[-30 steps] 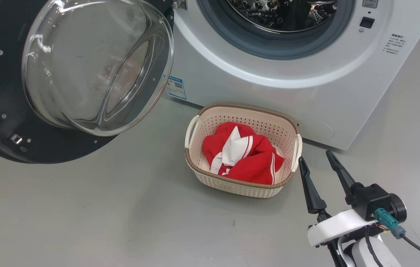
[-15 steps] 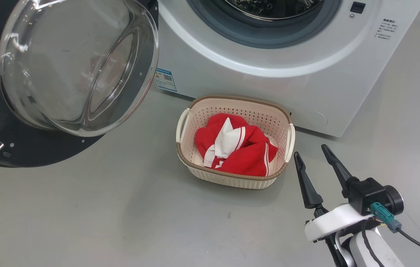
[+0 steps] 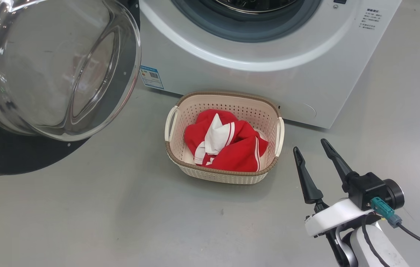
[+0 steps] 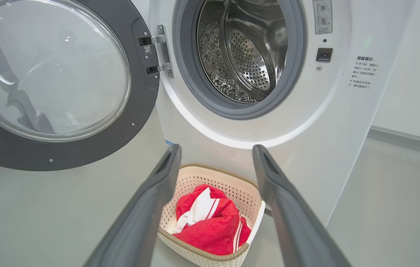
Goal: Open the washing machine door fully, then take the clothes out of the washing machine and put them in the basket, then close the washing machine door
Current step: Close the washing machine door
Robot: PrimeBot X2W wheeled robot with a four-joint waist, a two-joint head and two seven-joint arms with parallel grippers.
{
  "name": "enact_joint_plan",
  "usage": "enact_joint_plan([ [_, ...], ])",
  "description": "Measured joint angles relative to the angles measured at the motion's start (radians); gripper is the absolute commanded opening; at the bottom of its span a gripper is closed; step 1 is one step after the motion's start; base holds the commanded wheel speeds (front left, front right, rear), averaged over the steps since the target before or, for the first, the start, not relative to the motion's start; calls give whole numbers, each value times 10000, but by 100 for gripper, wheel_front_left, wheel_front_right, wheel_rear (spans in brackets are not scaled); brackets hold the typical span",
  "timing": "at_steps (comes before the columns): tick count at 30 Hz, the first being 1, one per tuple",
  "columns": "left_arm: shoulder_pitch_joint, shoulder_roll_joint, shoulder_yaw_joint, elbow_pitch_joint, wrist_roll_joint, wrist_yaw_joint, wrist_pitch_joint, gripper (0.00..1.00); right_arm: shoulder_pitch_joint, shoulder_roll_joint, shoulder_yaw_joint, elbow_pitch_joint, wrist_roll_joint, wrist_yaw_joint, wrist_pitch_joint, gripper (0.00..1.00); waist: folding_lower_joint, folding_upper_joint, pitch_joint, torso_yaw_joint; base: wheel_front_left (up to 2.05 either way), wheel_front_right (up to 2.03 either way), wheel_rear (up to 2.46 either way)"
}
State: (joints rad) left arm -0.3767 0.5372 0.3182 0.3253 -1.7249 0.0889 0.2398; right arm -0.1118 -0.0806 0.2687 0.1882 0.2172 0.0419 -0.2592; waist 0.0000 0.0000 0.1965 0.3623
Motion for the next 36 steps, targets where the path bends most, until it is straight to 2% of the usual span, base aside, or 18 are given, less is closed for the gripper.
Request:
enact_joint_plan([
  [20, -791, 176, -765, 1181, -50, -159, 1289, 0, -88, -73, -38, -2, -2, -4, 0, 100, 0, 0, 285, -166, 0, 0, 0],
  [26, -941, 180, -709, 1613, -77, -165, 1271, 0, -148, -73, -38, -2, -2, -4, 0, 100, 0, 0, 331, -158, 0, 0, 0],
  [36, -1189, 119, -619, 2199, -155, -418, 1183, 0, -239, -81, -38, -2, -2, -4, 0, 100, 0, 0, 408, -219, 0, 0, 0],
])
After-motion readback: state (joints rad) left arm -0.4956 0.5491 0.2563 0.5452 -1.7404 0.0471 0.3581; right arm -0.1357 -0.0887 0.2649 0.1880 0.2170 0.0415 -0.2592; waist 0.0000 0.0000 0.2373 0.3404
